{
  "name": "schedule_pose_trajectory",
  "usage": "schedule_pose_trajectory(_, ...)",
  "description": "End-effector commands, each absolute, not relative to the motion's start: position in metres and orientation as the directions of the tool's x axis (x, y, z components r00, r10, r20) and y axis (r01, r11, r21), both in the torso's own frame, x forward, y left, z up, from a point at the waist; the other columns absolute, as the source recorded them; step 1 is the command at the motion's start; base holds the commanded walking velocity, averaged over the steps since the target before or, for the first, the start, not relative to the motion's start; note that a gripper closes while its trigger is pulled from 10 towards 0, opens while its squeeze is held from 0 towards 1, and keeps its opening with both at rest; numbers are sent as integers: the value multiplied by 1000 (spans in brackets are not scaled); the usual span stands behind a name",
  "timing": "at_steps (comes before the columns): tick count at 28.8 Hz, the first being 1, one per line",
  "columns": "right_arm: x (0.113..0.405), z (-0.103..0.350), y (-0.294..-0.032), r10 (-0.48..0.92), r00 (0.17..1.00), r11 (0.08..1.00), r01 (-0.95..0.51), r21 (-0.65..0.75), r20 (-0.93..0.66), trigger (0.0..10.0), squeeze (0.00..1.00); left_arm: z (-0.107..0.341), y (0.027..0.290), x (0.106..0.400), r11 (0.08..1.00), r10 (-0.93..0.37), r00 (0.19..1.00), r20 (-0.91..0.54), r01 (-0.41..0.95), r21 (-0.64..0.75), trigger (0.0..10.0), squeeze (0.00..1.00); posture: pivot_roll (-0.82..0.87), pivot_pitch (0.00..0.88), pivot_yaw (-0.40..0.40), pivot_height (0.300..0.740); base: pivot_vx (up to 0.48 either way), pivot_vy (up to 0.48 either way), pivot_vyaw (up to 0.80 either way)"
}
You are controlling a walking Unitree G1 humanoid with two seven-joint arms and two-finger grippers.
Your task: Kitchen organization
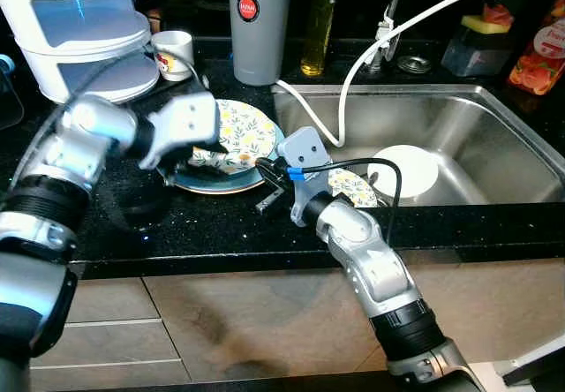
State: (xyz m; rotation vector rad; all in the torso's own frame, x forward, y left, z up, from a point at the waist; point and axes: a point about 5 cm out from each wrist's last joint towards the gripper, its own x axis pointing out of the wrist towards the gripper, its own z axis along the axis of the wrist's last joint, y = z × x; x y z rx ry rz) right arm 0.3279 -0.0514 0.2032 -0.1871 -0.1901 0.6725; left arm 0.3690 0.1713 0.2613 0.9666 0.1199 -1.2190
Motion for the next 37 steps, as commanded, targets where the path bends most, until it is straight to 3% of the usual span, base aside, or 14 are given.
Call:
schedule_pose_trajectory(1,326,204,-53,626,768,774,-593,-221,131,10000,0,250,168,369,-6,-715,381,-586,835,550,10000,0,140,60,-10,740,0,0,0)
schedule_pose_trajectory(8,326,204,-56,615,778,784,-583,-215,133,10000,0,222,172,370,-8,-644,393,-656,854,520,10000,0,125,58,-5,740,0,0,0)
schedule_pose_trajectory(15,327,205,-56,611,780,787,-580,-210,136,10000,0,204,182,380,-11,-489,611,-622,709,705,10000,0,127,59,-4,740,0,0,0)
schedule_pose_trajectory(16,327,205,-56,611,780,787,-580,-209,137,10000,0,202,182,380,-19,-484,633,-604,683,730,7765,0,127,59,-4,740,0,0,0)
schedule_pose_trajectory(17,327,205,-56,611,780,788,-580,-208,137,10000,0,201,181,379,-23,-485,648,-588,662,749,7765,0,127,59,-4,740,0,0,0)
schedule_pose_trajectory(18,327,205,-56,611,780,788,-580,-208,138,10000,0,199,181,378,-16,-485,667,-565,640,768,6549,0,135,62,-7,740,0,0,0)
schedule_pose_trajectory(20,327,205,-56,611,780,788,-580,-207,138,10000,0,198,181,378,-9,-485,680,-549,624,781,6549,0,135,62,-7,740,0,0,0)
schedule_pose_trajectory(22,327,205,-56,612,778,787,-582,-206,138,10000,0,194,181,377,10,-482,713,-509,586,811,7255,0,139,60,-9,740,0,0,0)
schedule_pose_trajectory(23,328,205,-56,613,778,786,-583,-206,139,10000,0,191,181,377,23,-485,721,-495,576,817,9686,0,139,60,-9,740,0,0,0)
schedule_pose_trajectory(24,328,205,-56,613,777,786,-583,-206,140,10000,0,187,181,376,27,-485,717,-501,585,811,10000,0,139,58,-11,740,0,0,0)
schedule_pose_trajectory(30,329,207,-56,615,775,785,-584,-207,145,10000,0,179,183,373,13,-475,716,-512,587,809,10000,0,139,54,-13,740,0,0,0)
schedule_pose_trajectory(33,329,207,-56,616,775,784,-584,-208,145,10000,0,177,187,378,58,-424,764,-486,558,828,10000,0,142,53,-16,740,0,0,0)
schedule_pose_trajectory(34,329,207,-56,616,774,784,-585,-208,145,10000,0,176,189,379,76,-405,781,-476,547,834,0,0,142,50,-19,740,0,0,0)
schedule_pose_trajectory(37,329,208,-55,620,771,781,-588,-208,148,10000,0,180,188,384,117,-391,820,-418,495,861,0,0,139,48,-20,740,0,0,0)
